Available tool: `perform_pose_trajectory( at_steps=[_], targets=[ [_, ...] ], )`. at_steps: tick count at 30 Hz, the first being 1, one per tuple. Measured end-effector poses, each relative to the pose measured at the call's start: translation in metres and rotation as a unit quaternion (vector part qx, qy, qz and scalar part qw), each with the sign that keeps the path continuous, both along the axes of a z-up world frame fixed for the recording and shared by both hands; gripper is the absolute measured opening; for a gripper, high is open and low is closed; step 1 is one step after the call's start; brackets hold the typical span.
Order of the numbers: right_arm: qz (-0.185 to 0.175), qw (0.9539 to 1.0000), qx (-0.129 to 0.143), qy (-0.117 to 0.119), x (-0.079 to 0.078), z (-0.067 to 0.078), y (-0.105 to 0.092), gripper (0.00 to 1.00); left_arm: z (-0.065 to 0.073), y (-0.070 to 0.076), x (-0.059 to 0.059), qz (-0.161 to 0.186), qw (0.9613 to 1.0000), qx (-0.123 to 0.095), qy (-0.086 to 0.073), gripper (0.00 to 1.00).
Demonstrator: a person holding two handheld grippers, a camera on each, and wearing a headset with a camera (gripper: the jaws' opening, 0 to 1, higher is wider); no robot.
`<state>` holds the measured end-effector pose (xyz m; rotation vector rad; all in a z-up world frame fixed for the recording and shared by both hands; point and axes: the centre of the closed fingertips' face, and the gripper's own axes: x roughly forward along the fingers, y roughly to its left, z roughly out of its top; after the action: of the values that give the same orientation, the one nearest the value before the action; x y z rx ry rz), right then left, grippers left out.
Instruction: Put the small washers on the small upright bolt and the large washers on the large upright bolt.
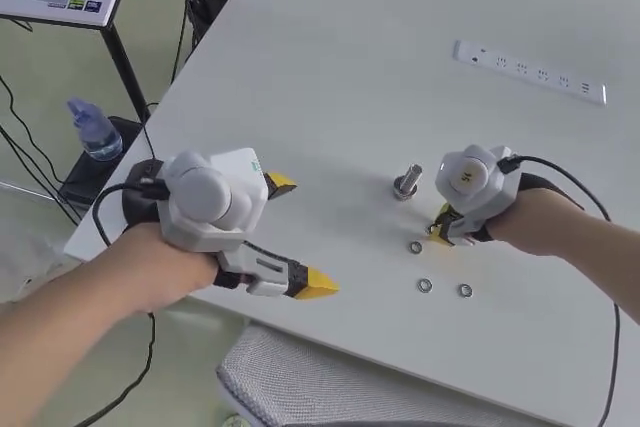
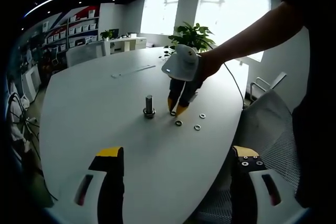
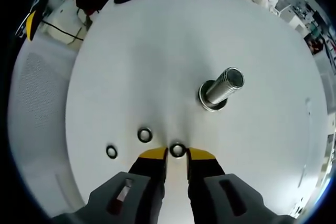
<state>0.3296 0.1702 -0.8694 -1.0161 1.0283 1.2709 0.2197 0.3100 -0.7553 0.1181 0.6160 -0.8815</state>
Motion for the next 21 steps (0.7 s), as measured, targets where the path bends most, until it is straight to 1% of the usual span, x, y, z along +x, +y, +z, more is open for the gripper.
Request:
perform_pose_trajectory(
  at_steps=[3,7,10,13,14,21],
  targets=[
    [0.015,0.9999,-0.005,-0.003,-0.0003,0.0002,-0.0007,0.15,0.0001,0.0002,-0.0012,0.0,1.0,0.001,0.0,0.83],
    [0.021,0.9998,-0.007,-0.002,-0.0005,0.0004,-0.0007,0.15,0.001,0.0016,-0.0023,0.002,1.0,0.0,0.0,0.83],
    [0.011,0.9999,-0.011,0.002,0.0003,0.0003,0.0002,0.14,0.0,0.003,-0.0034,0.002,1.0,0.002,0.001,0.82],
    [0.012,0.9998,-0.019,0.001,0.0008,-0.0009,0.0007,0.13,0.0003,0.0026,-0.0036,0.003,1.0,0.001,0.001,0.82],
    [0.005,0.9997,-0.023,0.004,0.0017,-0.001,-0.0002,0.13,0.0002,0.0024,-0.0037,0.003,1.0,0.001,0.001,0.82],
    [-0.007,0.9998,-0.018,0.012,0.0024,-0.0009,-0.002,0.12,0.0003,0.0008,-0.0041,0.0,1.0,0.001,0.002,0.81]
  ],
)
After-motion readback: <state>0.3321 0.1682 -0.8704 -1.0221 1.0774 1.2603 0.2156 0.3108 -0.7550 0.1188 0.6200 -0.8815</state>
